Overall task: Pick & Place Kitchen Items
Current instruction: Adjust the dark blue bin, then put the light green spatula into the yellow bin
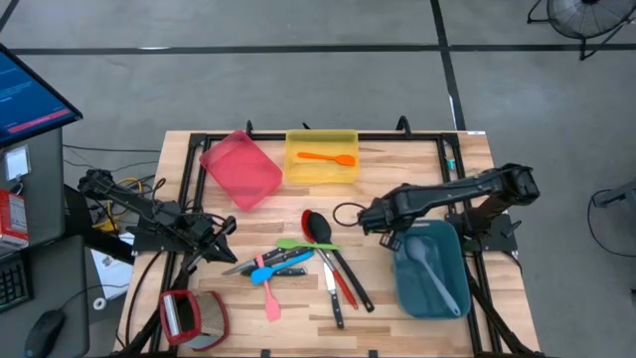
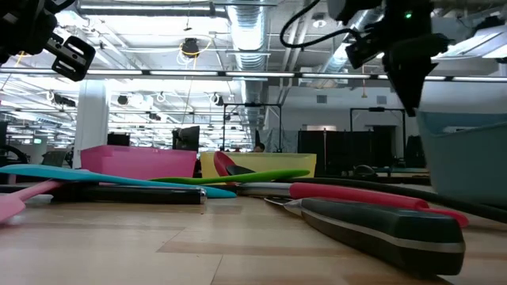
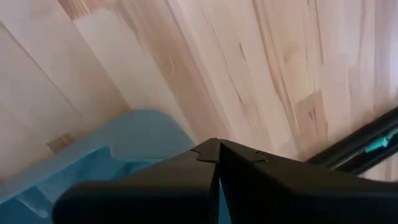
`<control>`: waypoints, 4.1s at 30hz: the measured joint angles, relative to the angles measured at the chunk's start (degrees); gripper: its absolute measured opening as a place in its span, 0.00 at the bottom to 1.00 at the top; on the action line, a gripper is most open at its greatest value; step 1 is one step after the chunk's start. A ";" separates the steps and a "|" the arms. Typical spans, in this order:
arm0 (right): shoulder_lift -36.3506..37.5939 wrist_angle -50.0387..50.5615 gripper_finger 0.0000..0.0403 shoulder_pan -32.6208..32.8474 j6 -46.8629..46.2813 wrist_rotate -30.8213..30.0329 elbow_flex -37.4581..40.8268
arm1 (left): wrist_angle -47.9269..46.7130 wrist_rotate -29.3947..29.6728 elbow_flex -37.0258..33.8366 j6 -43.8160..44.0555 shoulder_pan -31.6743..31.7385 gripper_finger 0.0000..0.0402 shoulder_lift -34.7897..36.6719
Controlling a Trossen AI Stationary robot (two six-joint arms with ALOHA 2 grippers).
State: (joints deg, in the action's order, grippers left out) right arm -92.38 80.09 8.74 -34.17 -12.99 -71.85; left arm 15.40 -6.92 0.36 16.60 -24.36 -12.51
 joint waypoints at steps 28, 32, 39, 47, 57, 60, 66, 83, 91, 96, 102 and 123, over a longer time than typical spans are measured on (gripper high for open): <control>-7.76 -33.46 0.22 -1.74 16.56 -0.13 -18.53 | 1.56 0.01 0.00 0.00 0.00 0.02 -2.23; -12.28 -35.00 0.39 -1.80 20.52 3.12 -19.42 | 2.22 0.51 0.00 -0.02 0.00 0.02 -3.75; -19.06 -36.55 0.62 -1.64 21.24 5.94 -19.50 | 2.91 0.99 -0.02 -0.01 0.00 0.02 -5.74; -23.35 -37.12 0.62 -0.88 21.24 9.19 -19.53 | 3.29 1.07 -0.02 0.00 0.02 0.02 -6.97; -26.88 -37.23 0.62 -0.49 22.42 9.08 -19.67 | 4.11 1.07 -0.02 0.00 0.04 0.02 -7.10; -28.19 -36.87 0.62 -0.51 22.71 9.80 -19.40 | 4.11 1.07 -0.02 0.00 0.04 0.02 -7.10; -29.38 -35.99 0.62 -0.63 24.10 10.00 -19.56 | 4.53 1.09 -0.02 -0.02 0.04 0.02 -7.08; -29.81 -34.27 0.32 -1.85 25.76 11.65 -19.05 | 5.35 1.09 -0.02 0.00 0.04 0.02 -7.15; -29.79 -33.72 0.27 -1.80 26.46 12.18 -18.78 | 5.42 1.09 -0.02 0.00 0.04 0.02 -7.15; -29.79 -33.61 0.18 -2.06 26.60 13.04 -18.78 | 5.55 1.09 -0.02 -0.02 0.04 0.02 -7.15; -29.49 -33.80 0.03 -2.51 26.18 13.19 -18.88 | 5.70 1.09 -0.02 0.00 0.04 0.02 -7.15; -29.83 -29.08 0.00 -4.38 27.14 16.63 -24.15 | 5.71 1.09 -0.02 -0.01 0.04 0.02 -7.15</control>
State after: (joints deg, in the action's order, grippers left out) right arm -122.21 51.01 4.36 -7.03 3.64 -96.01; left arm 21.11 -5.82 0.34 16.59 -24.32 -19.66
